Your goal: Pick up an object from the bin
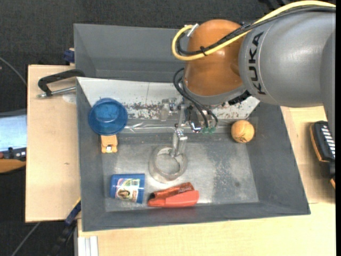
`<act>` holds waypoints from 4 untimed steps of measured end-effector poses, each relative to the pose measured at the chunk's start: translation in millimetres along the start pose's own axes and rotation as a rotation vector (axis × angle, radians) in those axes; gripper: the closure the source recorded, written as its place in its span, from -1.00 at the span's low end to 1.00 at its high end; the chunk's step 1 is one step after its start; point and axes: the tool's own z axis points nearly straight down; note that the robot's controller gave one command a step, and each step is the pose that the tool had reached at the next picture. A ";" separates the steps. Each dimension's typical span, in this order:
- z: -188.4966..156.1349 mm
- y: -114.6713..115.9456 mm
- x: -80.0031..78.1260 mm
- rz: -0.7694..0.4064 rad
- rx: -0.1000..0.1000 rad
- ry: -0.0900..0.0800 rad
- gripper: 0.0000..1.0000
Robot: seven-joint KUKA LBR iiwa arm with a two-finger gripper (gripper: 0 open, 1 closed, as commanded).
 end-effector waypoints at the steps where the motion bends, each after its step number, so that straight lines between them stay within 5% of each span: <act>1: 26.9 -8.9 -9.0 0.032 -0.002 -0.014 -1.00; 2: 92.8 -8.6 -4.3 0.030 -0.001 -0.004 -1.00; 3: 76.3 14.3 -17.4 0.074 -0.004 -0.020 1.00; 4: 76.4 14.0 -17.3 0.075 -0.004 -0.019 1.00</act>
Offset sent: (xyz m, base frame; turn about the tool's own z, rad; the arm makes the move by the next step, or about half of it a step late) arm 0.0037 -0.0076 -0.1041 0.0203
